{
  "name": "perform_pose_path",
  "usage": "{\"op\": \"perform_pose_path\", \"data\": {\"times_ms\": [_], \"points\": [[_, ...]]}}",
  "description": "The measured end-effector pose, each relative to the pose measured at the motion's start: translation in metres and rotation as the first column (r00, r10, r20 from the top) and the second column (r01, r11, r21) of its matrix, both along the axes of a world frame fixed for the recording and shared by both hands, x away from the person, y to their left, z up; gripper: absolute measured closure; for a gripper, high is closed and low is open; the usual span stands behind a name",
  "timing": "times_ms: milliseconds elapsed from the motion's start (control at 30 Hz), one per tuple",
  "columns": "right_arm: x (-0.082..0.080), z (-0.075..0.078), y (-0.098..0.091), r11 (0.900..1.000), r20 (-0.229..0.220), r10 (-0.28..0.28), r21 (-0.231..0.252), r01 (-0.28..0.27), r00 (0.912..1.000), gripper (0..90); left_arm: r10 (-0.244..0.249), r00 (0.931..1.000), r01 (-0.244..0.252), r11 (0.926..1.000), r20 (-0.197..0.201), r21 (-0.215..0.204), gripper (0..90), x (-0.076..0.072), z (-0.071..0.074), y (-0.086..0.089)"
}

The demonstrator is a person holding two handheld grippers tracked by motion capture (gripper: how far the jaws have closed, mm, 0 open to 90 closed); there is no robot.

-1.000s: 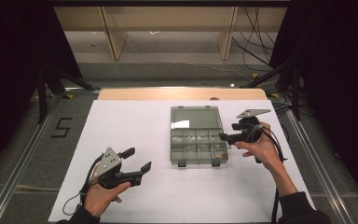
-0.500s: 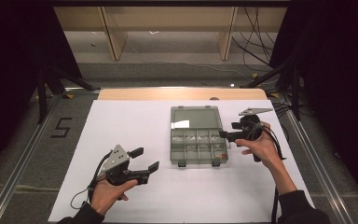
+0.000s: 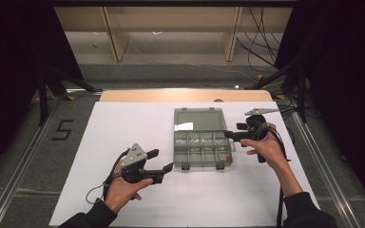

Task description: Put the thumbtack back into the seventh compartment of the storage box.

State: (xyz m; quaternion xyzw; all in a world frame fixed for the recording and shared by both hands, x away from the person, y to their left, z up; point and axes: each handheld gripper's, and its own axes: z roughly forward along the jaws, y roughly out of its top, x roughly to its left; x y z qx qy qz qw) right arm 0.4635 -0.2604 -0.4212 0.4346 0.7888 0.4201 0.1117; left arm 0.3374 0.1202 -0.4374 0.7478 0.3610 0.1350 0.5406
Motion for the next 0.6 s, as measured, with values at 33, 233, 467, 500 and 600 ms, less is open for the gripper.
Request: {"op": "perform_pose_path", "data": {"times_ms": [33, 233, 467, 500, 600], "points": [[0.001, -0.001, 0.0, 1.0, -0.003, 0.001, 0.009, -0.001, 1.0, 27.1, 0.002, 1.0, -0.002, 1.0, -0.007, 0.002, 26.7, 0.002, 0.0, -0.001], [0.005, -0.003, -0.002, 0.9998, -0.013, -0.006, 0.021, 0.006, 0.9999, 27.1, 0.003, 0.9984, -0.003, 1.0, -0.057, -0.003, 29.4, 0.013, -0.003, -0.007], [0.007, -0.006, -0.003, 0.9994, -0.026, -0.024, 0.025, 0.025, 0.9994, 27.0, 0.013, 0.9962, -0.008, 0.9978, -0.086, 0.066, 31.7, 0.026, -0.005, -0.017], [0.008, -0.006, -0.003, 0.9994, -0.028, -0.022, 0.025, 0.023, 0.9994, 27.0, 0.019, 0.9947, -0.011, 0.997, -0.101, 0.076, 32.1, 0.028, -0.006, -0.019], [0.008, -0.006, -0.003, 0.9995, -0.028, -0.019, 0.023, 0.02, 0.9994, 27.0, 0.025, 0.992, -0.013, 0.9955, -0.124, 0.094, 33.3, 0.034, -0.009, -0.023]]}}
